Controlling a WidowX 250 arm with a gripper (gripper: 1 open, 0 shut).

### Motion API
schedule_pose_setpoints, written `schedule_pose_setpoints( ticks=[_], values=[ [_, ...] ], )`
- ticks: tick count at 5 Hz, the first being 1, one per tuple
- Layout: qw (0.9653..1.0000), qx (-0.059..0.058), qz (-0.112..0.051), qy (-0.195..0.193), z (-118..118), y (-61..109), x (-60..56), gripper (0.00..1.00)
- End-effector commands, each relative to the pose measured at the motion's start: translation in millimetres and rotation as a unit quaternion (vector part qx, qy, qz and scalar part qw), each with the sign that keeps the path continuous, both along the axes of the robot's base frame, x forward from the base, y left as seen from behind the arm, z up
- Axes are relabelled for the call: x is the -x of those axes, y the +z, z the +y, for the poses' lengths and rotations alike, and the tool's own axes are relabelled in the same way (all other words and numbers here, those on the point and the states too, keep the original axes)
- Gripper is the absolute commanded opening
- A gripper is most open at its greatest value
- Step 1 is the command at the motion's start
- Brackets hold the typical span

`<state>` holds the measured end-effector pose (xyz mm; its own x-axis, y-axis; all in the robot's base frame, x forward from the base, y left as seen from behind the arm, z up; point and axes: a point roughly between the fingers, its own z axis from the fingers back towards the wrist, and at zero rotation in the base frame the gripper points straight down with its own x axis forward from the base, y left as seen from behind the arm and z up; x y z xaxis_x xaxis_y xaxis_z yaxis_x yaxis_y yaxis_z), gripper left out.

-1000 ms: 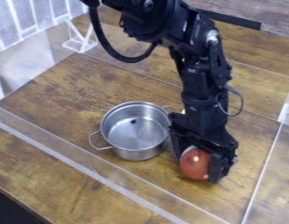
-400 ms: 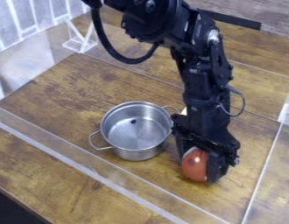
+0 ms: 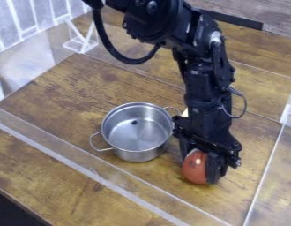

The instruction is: Put the mushroom in the silver pot

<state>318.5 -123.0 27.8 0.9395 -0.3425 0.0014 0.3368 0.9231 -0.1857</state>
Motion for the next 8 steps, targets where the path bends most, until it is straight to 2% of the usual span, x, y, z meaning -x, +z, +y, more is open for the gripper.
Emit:
schedule_pose_setpoints(
  ticks=[1, 2, 3, 4, 6, 8],
  values=[
    [0.999, 0.003, -0.044, 0.006, 7.3, 40.6, -9.4, 0.0],
    [0.9984, -0.007, -0.055, 0.01, 14.8, 62.9, -10.4, 0.0],
    [0.9961, -0.022, -0.079, 0.033, 34.7, 89.9, -11.2, 0.0],
    [0.9948, -0.029, -0.091, 0.035, 61.6, 98.4, -15.9, 0.0],
    [0.9939, -0.024, -0.097, 0.048, 88.9, 90.4, -7.2, 0.0],
    [0.9922, -0.011, -0.103, 0.069, 95.6, 74.9, -7.6, 0.0]
  ],
)
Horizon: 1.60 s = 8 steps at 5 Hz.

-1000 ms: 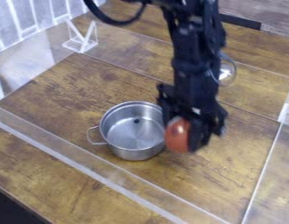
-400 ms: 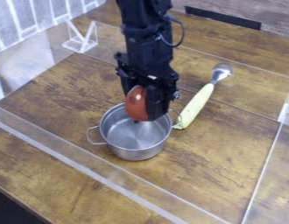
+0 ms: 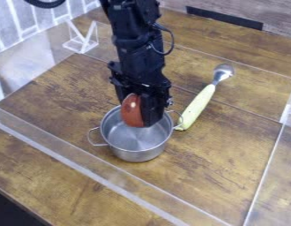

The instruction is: Put the mushroom in the silver pot

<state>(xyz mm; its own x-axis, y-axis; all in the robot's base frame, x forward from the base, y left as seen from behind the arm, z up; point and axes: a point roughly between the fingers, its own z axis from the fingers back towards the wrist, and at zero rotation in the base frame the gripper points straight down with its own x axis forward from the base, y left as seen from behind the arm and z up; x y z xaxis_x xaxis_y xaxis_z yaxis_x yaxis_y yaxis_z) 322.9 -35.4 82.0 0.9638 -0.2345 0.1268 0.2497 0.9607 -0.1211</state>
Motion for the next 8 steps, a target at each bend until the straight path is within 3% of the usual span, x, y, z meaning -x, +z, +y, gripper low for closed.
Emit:
schedule_pose_setpoints(
  ticks=[1, 4, 7, 8],
  values=[
    [0.9992, 0.007, -0.034, 0.02, 9.8, 14.2, -5.8, 0.0],
    [0.9987, 0.027, -0.025, 0.036, 10.7, -2.5, -9.6, 0.0],
    [0.9979, 0.041, -0.017, 0.047, 11.9, -8.6, -14.8, 0.0],
    [0.9978, 0.044, -0.013, 0.048, 12.3, -9.3, -17.8, 1.0]
  ],
)
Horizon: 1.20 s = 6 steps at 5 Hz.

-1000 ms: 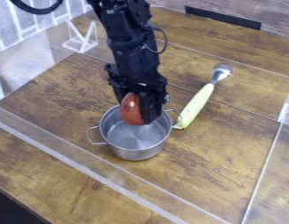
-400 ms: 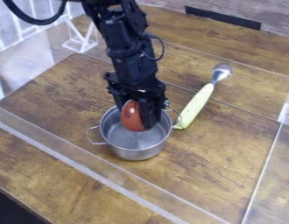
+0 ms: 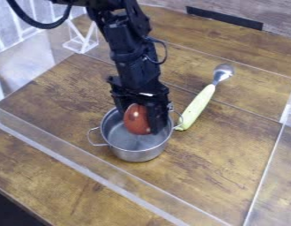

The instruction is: Put the mushroom in the silver pot

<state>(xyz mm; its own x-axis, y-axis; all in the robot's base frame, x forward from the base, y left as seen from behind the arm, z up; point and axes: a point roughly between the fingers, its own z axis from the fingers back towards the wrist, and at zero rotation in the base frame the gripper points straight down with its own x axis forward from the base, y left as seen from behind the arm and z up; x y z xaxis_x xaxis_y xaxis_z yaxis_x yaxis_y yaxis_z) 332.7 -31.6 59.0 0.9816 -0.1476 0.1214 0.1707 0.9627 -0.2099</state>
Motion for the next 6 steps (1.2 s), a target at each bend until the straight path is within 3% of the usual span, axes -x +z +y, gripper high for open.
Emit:
schedule_pose_setpoints(
  ticks=[1, 6],
  values=[
    [0.9997, 0.002, -0.023, 0.009, 6.5, 13.4, -11.5, 1.0],
    [0.9991, -0.028, -0.031, 0.008, 7.3, 48.9, -31.3, 1.0]
  ],
)
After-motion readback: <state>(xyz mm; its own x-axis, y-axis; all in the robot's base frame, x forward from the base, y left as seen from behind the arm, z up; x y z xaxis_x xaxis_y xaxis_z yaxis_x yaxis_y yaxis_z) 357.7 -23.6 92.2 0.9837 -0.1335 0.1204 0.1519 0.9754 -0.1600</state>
